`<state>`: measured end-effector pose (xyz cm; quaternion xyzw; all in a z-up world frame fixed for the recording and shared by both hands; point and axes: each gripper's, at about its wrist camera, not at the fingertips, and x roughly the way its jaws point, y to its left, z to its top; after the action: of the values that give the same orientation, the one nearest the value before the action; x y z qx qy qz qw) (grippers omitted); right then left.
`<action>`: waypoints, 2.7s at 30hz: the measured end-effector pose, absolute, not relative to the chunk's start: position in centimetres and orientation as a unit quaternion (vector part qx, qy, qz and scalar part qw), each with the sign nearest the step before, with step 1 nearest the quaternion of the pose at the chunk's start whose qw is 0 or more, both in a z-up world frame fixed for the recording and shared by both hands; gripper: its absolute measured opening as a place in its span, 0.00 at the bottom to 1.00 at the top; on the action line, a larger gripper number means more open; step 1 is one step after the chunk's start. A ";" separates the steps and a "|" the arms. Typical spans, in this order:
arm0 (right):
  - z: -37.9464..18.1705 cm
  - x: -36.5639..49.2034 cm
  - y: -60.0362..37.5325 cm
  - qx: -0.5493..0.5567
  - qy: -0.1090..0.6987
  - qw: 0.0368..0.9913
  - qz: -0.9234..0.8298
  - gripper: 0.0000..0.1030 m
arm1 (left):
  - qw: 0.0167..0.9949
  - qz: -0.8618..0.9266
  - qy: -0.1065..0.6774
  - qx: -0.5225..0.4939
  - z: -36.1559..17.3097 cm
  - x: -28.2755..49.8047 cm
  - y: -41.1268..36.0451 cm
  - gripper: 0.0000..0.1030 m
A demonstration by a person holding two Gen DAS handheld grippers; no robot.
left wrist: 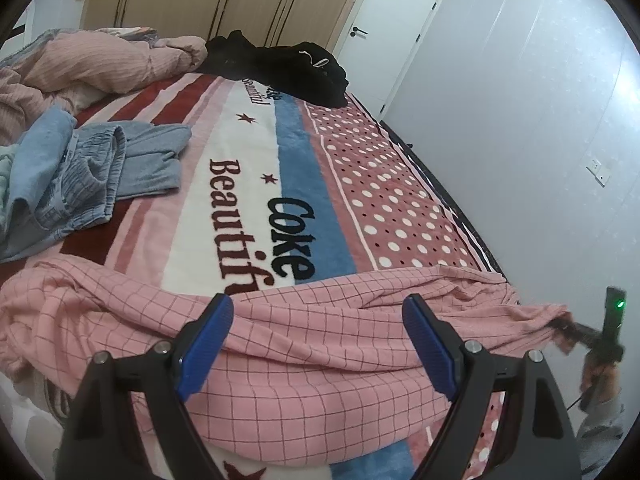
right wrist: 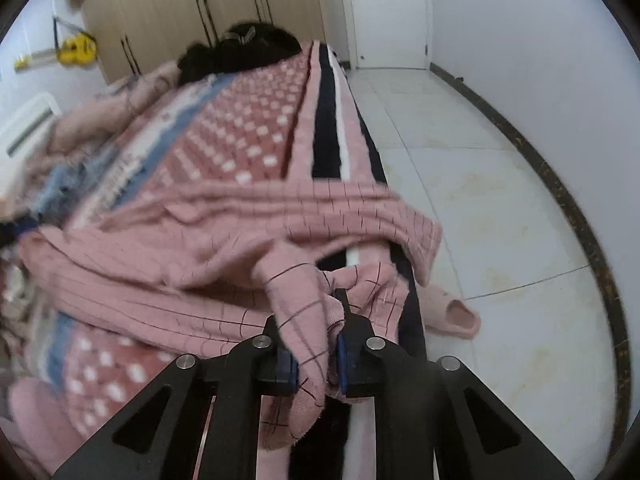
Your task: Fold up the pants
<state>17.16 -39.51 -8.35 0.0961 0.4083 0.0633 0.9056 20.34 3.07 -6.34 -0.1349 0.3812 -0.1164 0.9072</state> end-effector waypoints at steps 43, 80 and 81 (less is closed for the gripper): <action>-4.6 30.7 -33.8 0.055 0.421 0.903 0.066 0.57 | 0.918 -0.075 0.364 -0.140 -5.5 20.1 6.7 0.84; -8.2 21.6 -22.7 0.165 0.369 0.874 0.268 0.48 | 0.836 0.095 0.448 -0.301 -11.0 17.1 23.0 0.90; -8.2 21.5 -22.5 0.163 0.369 0.875 0.267 0.48 | 0.831 0.080 0.446 -0.322 -11.4 17.5 23.4 0.85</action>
<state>21.51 -22.55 -8.15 0.1631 0.3691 0.2670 0.8752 17.47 23.36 -11.38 -0.3215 0.4460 0.0799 0.8315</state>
